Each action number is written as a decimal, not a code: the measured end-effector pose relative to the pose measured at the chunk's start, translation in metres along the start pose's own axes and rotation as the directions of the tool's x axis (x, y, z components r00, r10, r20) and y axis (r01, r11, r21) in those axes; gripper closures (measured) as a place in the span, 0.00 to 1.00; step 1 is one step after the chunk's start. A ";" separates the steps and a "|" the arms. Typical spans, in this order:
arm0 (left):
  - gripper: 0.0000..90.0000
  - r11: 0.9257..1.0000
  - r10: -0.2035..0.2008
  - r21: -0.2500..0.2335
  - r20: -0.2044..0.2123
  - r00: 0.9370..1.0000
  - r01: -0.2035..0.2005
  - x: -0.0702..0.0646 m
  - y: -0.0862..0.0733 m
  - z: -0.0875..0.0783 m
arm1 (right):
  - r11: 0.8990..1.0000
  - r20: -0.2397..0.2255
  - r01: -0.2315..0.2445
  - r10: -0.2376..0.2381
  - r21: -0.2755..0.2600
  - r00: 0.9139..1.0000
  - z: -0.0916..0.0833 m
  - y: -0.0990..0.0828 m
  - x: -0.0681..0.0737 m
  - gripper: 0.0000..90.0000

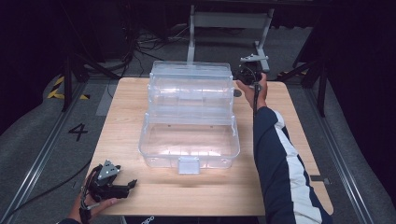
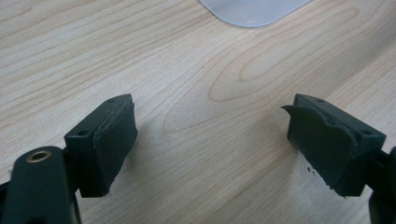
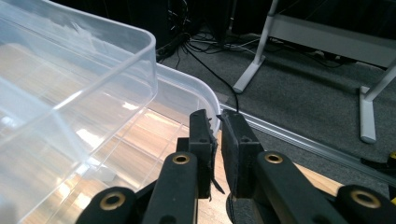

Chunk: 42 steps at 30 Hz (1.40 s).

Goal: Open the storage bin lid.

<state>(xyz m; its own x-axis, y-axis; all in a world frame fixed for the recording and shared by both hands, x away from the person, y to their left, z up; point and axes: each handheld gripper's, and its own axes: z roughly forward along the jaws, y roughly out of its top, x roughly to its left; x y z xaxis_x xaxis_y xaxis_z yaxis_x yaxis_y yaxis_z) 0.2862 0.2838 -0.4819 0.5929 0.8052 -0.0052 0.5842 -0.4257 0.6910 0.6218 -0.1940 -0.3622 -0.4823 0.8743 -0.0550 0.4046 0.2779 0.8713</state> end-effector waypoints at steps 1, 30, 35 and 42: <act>0.18 1.000 -0.002 -0.001 0.001 1.000 0.002 0.000 0.000 0.000 | 1.000 0.001 0.001 -0.001 0.000 1.000 -0.001 0.000 0.000 0.91; 0.18 1.000 0.008 0.004 0.003 1.000 -0.008 0.001 0.000 0.000 | 0.988 -0.070 0.156 -0.155 0.015 0.985 -0.057 -0.004 0.018 0.75; 0.18 1.000 0.010 0.005 0.005 1.000 -0.010 0.001 0.000 0.000 | 0.984 -0.077 0.178 -0.176 0.027 0.981 -0.070 -0.010 0.018 0.70; 0.17 1.000 0.007 0.006 0.007 1.000 -0.007 0.001 0.000 0.000 | 0.976 -0.084 0.215 -0.211 0.042 0.974 -0.085 -0.016 0.020 0.67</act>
<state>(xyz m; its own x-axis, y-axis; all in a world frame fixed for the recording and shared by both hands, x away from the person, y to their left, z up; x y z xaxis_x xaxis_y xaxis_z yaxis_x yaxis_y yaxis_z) 0.2867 0.2842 -0.4818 0.6010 0.7992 -0.0052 0.5832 -0.4341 0.6866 0.5394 -0.2146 -0.3363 -0.6205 0.7593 -0.1960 0.3238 0.4757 0.8178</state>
